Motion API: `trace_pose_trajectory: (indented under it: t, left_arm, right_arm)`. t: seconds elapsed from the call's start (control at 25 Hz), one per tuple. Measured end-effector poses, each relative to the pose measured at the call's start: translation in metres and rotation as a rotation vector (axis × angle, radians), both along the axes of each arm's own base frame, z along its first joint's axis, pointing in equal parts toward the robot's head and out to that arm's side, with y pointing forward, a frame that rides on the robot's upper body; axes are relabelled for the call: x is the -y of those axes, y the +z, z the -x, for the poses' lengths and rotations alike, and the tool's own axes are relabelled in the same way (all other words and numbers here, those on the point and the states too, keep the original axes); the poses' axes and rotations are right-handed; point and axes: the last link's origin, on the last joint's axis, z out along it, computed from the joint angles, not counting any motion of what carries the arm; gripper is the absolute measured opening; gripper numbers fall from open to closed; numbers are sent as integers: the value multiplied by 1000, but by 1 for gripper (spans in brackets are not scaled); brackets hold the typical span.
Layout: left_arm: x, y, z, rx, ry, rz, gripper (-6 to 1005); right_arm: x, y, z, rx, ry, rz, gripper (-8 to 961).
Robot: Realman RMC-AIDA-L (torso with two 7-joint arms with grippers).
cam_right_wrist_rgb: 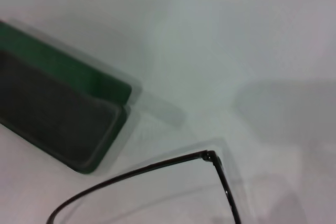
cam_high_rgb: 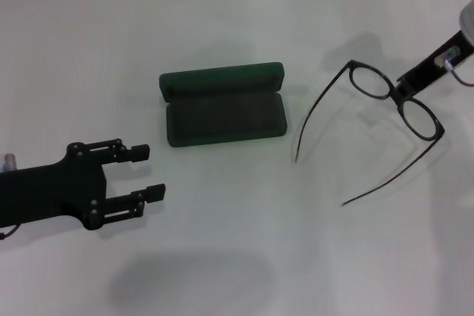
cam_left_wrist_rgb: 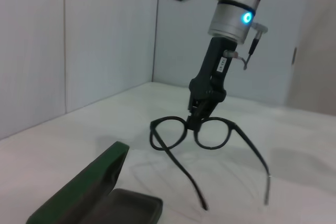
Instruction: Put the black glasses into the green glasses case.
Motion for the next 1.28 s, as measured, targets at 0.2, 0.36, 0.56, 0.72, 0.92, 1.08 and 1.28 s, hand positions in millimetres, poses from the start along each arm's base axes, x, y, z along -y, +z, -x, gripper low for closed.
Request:
trace_pose_trajectory:
  t: [0.2,0.36,0.56,0.72,0.92,1.08,1.28]
  left_arm:
    - [-3,-1,-6,33,22,36,548]
    - [-5,-5,-9,54,36,57,537]
    - [-13,-18,-17,102,68,119,524]
    - [-22,-34,-29,142,57,160,513]
    - [-28,-59,-56,187,-52,212,500]
    - [-34,-75,-78,235,-114,256,355]
    - [-43,-83,-96,278,-137,256,41]
  right_arm:
    - [-3,25,-7,-139,0,-46,64]
    - [-4,48,-12,-320,35,-103,63]
    - [-4,61,-16,-533,116,-195,63]
    - [-3,52,-17,-648,167,-236,63]
    - [0,35,-5,-786,230,-230,63]
    - [7,24,3,-906,297,-246,63]
    - [19,9,3,-1017,311,-219,63]
